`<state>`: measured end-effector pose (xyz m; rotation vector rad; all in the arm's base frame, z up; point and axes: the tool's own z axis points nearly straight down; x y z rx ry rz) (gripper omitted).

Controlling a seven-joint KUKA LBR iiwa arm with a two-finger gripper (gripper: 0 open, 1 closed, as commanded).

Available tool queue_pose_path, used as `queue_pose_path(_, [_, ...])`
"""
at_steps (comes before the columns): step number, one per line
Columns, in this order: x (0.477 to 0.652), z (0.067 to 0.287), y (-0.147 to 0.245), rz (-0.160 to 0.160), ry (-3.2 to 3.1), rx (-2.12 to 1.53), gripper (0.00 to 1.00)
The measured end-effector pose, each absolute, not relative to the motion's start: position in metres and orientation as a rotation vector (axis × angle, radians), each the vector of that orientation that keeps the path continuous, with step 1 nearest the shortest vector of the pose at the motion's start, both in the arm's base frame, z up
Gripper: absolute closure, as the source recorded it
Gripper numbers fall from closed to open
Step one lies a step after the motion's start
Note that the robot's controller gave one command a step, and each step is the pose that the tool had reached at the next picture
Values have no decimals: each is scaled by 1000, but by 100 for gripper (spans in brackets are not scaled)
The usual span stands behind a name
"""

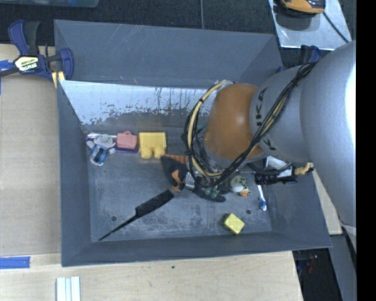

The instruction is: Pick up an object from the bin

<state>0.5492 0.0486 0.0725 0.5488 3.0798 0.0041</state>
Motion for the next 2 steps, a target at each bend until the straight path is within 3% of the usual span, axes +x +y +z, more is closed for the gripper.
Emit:
queue_pose_path(1, [549, 73, 49, 4, 3080, 548, 100])
queue_pose_path(2, [548, 101, 48, 2, 3084, 548, 100])
